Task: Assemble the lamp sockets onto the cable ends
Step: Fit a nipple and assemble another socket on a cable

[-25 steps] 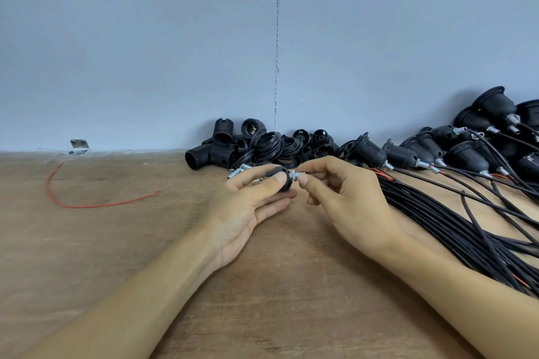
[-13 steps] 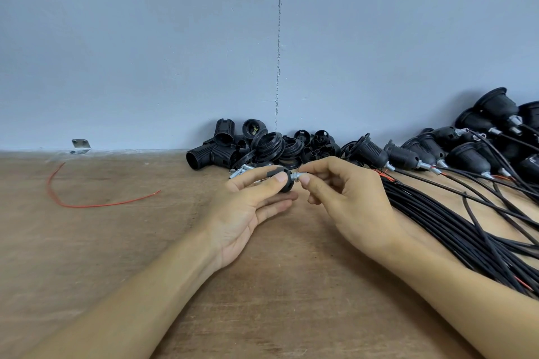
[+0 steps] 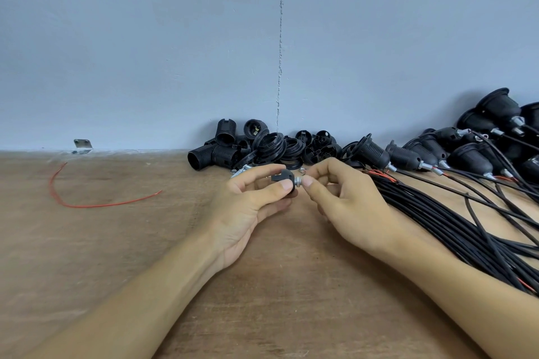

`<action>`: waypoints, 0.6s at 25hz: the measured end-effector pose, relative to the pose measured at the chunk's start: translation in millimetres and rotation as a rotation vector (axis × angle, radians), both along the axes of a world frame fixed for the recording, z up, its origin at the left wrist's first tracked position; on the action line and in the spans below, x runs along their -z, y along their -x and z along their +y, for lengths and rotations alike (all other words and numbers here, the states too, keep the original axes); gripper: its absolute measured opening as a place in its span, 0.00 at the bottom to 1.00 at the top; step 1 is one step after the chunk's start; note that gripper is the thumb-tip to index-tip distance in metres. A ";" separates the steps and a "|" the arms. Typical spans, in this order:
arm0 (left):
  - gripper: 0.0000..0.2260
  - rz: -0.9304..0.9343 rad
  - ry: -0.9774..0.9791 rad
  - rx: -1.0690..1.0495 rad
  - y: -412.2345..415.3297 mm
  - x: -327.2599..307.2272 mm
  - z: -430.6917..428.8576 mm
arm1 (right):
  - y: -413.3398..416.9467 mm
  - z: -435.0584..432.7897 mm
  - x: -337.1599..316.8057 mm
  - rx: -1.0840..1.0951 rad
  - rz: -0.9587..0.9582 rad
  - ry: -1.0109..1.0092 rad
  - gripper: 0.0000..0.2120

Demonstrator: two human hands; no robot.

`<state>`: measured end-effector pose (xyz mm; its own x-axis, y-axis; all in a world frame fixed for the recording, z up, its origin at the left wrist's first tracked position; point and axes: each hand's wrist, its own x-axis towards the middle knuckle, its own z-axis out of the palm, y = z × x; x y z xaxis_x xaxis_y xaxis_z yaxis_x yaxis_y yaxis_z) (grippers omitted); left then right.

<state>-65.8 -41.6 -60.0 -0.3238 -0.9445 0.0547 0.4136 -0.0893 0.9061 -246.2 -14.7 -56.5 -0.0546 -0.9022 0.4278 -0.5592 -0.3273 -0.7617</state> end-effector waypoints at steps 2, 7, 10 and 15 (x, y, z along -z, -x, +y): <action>0.19 -0.006 -0.010 0.003 0.2 -0.1 0.3 | -0.5 -2.2 -0.3 0.060 0.044 -0.029 0.23; 0.20 -0.005 -0.014 0.006 -0.5 -0.7 0.5 | 4.6 -1.6 0.5 -0.069 -0.016 -0.075 0.14; 0.18 -0.021 -0.011 0.018 -0.4 -0.1 0.6 | 2.3 -2.5 -0.7 0.028 0.045 -0.062 0.26; 0.16 -0.010 -0.011 0.027 -1.2 -0.6 0.4 | 3.5 -0.7 -2.1 -0.070 0.023 -0.067 0.13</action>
<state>-64.6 -41.2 -59.4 -0.3492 -0.9361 0.0412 0.4021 -0.1100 0.9089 -249.7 -15.4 -54.4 0.0184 -0.9302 0.3665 -0.5548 -0.3145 -0.7703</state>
